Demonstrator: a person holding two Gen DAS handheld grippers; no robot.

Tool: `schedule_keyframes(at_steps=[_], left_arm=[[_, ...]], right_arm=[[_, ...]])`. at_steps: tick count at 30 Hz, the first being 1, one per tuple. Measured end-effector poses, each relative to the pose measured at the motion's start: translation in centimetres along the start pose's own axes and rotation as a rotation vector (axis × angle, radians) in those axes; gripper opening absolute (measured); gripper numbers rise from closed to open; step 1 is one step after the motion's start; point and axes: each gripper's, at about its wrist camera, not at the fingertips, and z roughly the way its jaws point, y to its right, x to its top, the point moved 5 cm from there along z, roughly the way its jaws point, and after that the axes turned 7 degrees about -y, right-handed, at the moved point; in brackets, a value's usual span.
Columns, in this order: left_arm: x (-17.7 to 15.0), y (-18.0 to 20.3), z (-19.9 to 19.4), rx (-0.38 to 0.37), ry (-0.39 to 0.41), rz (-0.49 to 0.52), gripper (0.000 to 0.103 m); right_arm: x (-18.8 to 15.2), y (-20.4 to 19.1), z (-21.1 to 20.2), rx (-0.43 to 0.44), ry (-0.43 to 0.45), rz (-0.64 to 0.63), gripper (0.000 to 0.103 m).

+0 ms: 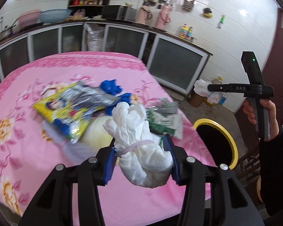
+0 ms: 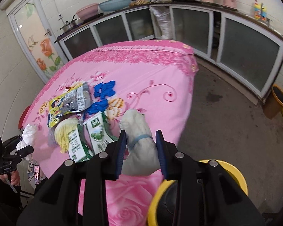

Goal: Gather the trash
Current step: 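Carry the white bag with the left tool while the right tool carries the tissue to the bin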

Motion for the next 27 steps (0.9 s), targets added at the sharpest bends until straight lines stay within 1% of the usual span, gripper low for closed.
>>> schedule_keyframes(at_steps=[6,10,13,16,21,24,27], left_arm=[[3.3,7.2,3.9,-0.113,-0.003,0.143,0.045],[5.0,11.7,7.0,-0.181,-0.012,0.211,0.045],[5.6,15.1,9.6,-0.214,-0.038,0.253,0.045],[5.7,18.0,12.2,-0.240,-0.072,0.291,0.045],[4.8,22.0,15.9,-0.275,-0.136,0.336,0.045],[4.1,23.7,17.4,-0.288,-0.165,0.351,0.045],[3.7,24.6,18.8,-0.296,-0.190,0.351,0.045]], right_arm=[[-3.7,5.3,-3.5,-0.112,0.072,0.109,0.030],[-6.7,8.6,-4.9,-0.201,0.113,0.193,0.030],[-9.4,10.7,-5.5,-0.239,0.126,0.258,0.030],[-11.6,11.9,-5.6,-0.272,0.122,0.287,0.030],[-14.7,13.5,-4.5,-0.248,0.082,0.345,0.030],[-15.8,14.1,-3.8,-0.245,0.065,0.365,0.030],[-16.5,14.9,-3.1,-0.245,0.048,0.393,0.030]])
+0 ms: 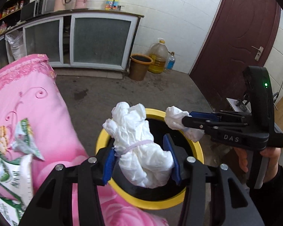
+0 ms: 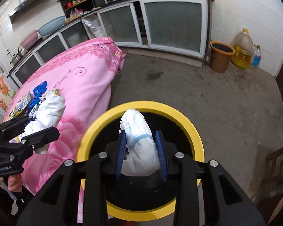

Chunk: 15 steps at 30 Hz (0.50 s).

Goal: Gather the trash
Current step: 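Carry the white bag with the left tool while the right tool carries the tissue to the bin, then open both tools to drop the items into the yellow-rimmed bin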

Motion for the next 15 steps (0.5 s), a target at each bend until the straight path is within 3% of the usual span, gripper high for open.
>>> schedule_keyframes(at_steps=[11,13,14,15], left_arm=[[-0.5,0.0,2.6,-0.007,-0.059,-0.028,0.046],[-0.5,0.0,2.7,-0.006,-0.058,-0.042,0.051],[-0.5,-0.1,2.7,-0.010,-0.058,-0.056,0.054],[-0.7,-0.3,2.7,-0.016,-0.059,-0.072,0.060]], right_arm=[[-0.4,1.3,1.6,0.003,-0.039,0.045,0.031],[-0.3,1.3,1.9,-0.016,-0.052,0.037,0.042],[-0.3,1.6,1.9,-0.027,-0.044,0.049,0.054],[-0.2,1.8,1.9,-0.027,-0.040,0.062,0.057]])
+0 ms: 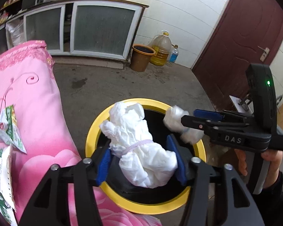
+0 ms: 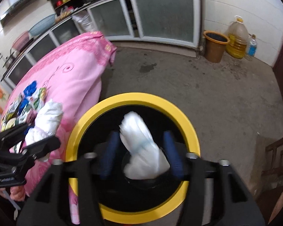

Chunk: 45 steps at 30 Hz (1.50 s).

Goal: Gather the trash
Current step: 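Open both tools to drop the items into the yellow-rimmed bin, then reach both tools back toward the trash on the table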

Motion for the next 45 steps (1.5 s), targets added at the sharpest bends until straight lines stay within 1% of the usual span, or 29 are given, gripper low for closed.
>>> schedule_keyframes(at_steps=[1,3,4,5,7,9,10,13,15,18,20,23,25,27,30,33,35,39,42,43,45], left_arm=[[0.0,0.0,0.0,-0.001,0.003,-0.010,0.073],[-0.1,-0.4,-0.7,0.006,0.039,-0.035,0.088],[-0.1,-0.6,-1.0,0.018,0.054,-0.042,0.093],[-0.1,-0.7,-1.4,0.033,0.070,-0.047,0.095],[0.0,-1.0,-2.1,0.051,0.108,-0.055,0.095],[0.1,-1.2,-2.5,0.090,0.120,-0.061,0.095],[0.1,-1.2,-2.7,0.098,0.125,-0.059,0.095],[0.0,-1.7,-3.7,0.115,0.147,-0.063,0.095],[-0.2,-2.2,-4.9,0.140,0.174,-0.068,0.095],[-0.2,-3.2,-7.2,0.211,0.218,-0.067,0.095],[-0.6,-4.2,-9.5,0.256,0.259,-0.062,0.095],[-1.7,-6.0,-12.9,0.349,0.308,-0.062,0.095],[-2.8,-7.4,-15.3,0.393,0.337,-0.066,0.095],[-4.2,-9.0,-17.7,0.444,0.365,-0.077,0.095],[-7.0,-11.9,-21.5,0.561,0.390,-0.106,0.095],[-10.2,-14.3,-24.3,0.646,0.393,-0.154,0.095],[-11.9,-15.6,-25.5,0.673,0.383,-0.192,0.095],[-15.7,-18.2,-27.2,0.709,0.362,-0.267,0.095],[-17.9,-19.3,-27.5,0.743,0.348,-0.301,0.095],[-18.7,-20.1,-27.6,0.756,0.343,-0.331,0.095],[-20.1,-21.2,-27.5,0.749,0.336,-0.369,0.095]], right_arm=[[0.1,0.2,0.0,0.003,-0.002,0.009,0.058],[0.2,0.7,-0.3,-0.007,0.004,0.023,0.058],[0.3,1.1,-0.5,-0.019,0.013,0.035,0.059],[0.3,1.4,-0.7,-0.028,0.023,0.046,0.059],[0.4,2.1,-1.3,-0.037,0.042,0.070,0.063],[0.5,2.6,-2.0,-0.037,0.064,0.091,0.063],[0.4,2.8,-2.4,-0.032,0.078,0.101,0.063],[0.2,2.7,-3.7,0.000,0.127,0.103,0.063],[0.0,2.2,-4.6,0.031,0.162,0.093,0.063],[-0.1,0.9,-5.8,0.097,0.211,0.073,0.063],[-0.1,-0.3,-6.7,0.135,0.255,0.053,0.063],[-0.1,-2.4,-7.8,0.170,0.306,0.006,0.065],[-0.1,-4.2,-8.2,0.220,0.324,-0.024,0.067],[-0.1,-5.9,-8.4,0.247,0.331,-0.056,0.067],[-0.1,-8.6,-8.6,0.273,0.344,-0.113,0.067],[0.0,-11.3,-8.4,0.295,0.337,-0.162,0.067],[-0.1,-13.2,-8.0,0.312,0.326,-0.202,0.067],[0.0,-16.6,-6.3,0.312,0.288,-0.265,0.067],[0.5,-18.9,-4.4,0.323,0.243,-0.291,0.067],[0.7,-19.5,-3.8,0.320,0.235,-0.299,0.067],[1.4,-21.1,-2.4,0.310,0.212,-0.316,0.067]])
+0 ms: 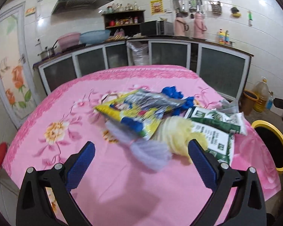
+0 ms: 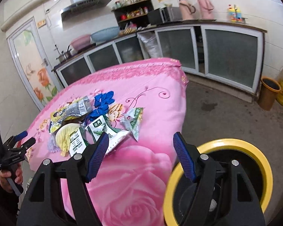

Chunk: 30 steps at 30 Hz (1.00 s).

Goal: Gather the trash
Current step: 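Reach both tools back toward the trash on the table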

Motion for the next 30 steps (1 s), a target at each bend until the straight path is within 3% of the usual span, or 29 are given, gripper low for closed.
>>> schedule_keyframes(at_steps=[6,15,27,30], left_arm=[[-1.9,-1.9,2.0,-0.023,-0.063,-0.068,0.095],[-2.6,-1.1,3.6,-0.075,-0.111,-0.048,0.095],[-2.5,-1.2,7.6,-0.119,-0.202,-0.104,0.095],[-2.6,-1.6,8.3,-0.168,-0.221,-0.145,0.095]], right_arm=[[1.8,-1.9,4.7,-0.014,-0.068,-0.016,0.067],[3.1,-4.4,8.8,-0.015,-0.124,-0.064,0.067],[3.7,-4.2,13.3,-0.002,-0.231,-0.029,0.067],[3.6,-3.5,14.3,0.005,-0.269,0.005,0.066]])
